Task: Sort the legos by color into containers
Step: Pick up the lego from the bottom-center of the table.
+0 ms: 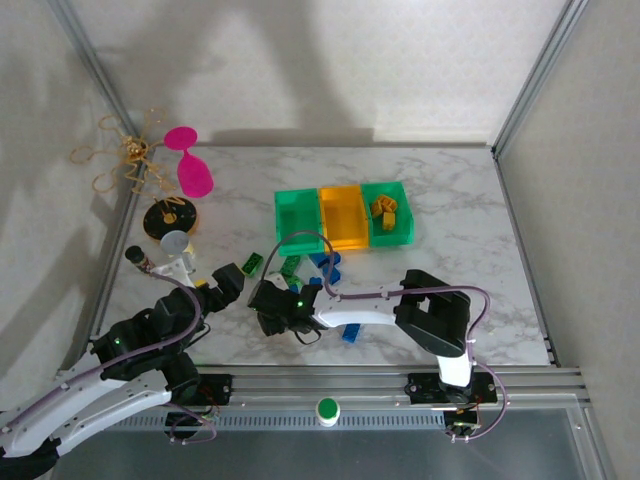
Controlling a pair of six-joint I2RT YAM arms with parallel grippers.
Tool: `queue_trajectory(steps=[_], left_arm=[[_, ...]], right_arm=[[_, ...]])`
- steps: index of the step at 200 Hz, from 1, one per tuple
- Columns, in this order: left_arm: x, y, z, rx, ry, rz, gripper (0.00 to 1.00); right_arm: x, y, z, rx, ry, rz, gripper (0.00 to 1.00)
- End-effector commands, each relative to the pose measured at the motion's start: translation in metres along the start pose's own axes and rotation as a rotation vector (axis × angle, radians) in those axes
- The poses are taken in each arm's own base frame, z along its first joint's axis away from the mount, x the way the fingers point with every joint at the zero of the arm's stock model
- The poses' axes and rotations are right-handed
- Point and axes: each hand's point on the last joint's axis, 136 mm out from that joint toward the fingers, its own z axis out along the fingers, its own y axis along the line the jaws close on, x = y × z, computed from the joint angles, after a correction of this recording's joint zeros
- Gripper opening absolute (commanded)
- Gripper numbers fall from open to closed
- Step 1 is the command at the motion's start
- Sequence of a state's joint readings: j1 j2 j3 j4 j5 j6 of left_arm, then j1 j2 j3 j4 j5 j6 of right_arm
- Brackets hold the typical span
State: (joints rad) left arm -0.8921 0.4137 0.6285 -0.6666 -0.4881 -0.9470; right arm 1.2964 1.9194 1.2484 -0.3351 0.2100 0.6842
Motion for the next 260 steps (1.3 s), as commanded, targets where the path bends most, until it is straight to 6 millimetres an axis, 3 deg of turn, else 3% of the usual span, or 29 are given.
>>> queue_trajectory(steps=[1,93,141,172,221,260], left_arm=[[-0.01,0.004,-0.005,-0.024,-0.033,-0.032,1.0],[-0.008,0.001,-0.003,-0.007,-0.028,-0.036,0.99],[-0.011,-0.002,-0.005,0.002,-0.031,-0.039,1.0],[-0.017,-0.008,-0.008,0.02,-0.04,-0.046,0.99],[-0.024,-0.025,-0.007,0.049,-0.048,-0.027,0.99],[-0.02,-0.05,0.005,0.088,-0.023,0.01,0.99]], right_arm=[[0.0,-0.001,0.002,0.043,-0.001,-0.024,0.47],[0.003,-0.005,0.004,0.056,0.005,-0.032,0.39],[-0.005,-0.003,-0.009,0.044,-0.018,-0.023,0.36],[-0.012,-0.006,-0.029,0.023,-0.045,0.009,0.36],[-0.035,-0.033,-0.073,0.017,-0.115,0.094,0.36],[-0.065,-0.082,-0.105,0.059,-0.179,0.174,0.36]])
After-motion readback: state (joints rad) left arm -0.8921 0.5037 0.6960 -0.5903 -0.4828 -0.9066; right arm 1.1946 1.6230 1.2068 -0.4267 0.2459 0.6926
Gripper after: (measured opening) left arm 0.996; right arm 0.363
